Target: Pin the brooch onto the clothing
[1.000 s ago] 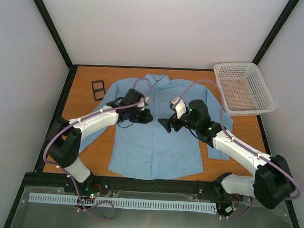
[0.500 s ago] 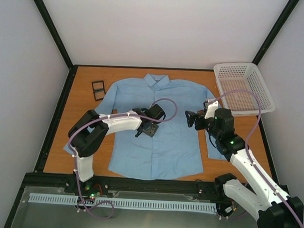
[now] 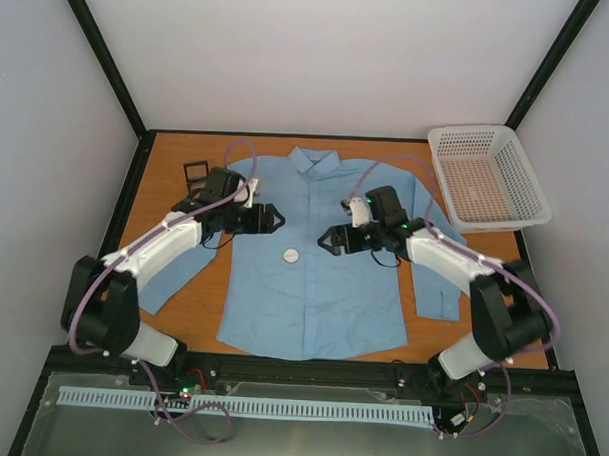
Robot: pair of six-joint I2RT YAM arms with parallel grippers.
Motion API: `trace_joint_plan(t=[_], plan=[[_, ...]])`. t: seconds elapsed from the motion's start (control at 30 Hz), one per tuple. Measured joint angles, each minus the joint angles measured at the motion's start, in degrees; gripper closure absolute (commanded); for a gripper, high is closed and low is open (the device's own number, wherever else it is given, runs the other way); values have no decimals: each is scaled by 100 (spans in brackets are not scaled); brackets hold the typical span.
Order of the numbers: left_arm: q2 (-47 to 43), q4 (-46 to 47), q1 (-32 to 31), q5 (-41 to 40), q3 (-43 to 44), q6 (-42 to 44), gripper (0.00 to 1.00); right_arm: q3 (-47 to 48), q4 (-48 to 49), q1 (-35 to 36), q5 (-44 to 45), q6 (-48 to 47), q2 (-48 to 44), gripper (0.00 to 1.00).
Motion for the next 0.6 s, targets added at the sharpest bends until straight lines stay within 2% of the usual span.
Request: trace_joint_plan(t=[0.07,0.2,0.37,0.5,0.6], plan=[[374,223,280,765,-323,-210,40,343,72,173,-420,199,562,28],[1211,321,343,1648,-527,-452,49,457,428,258,-1158,820,1281,42],[1515,350,343,1742,-487,-470,56,632,634,378,-1628,1377,2044,60],[1753,393,343,1652,-269,-442,60,892,678,474,-1729,1591,2374,64],[1985,442,343,1578,-219,-437,61,1163,625,525,-1709,1639,2583,71]])
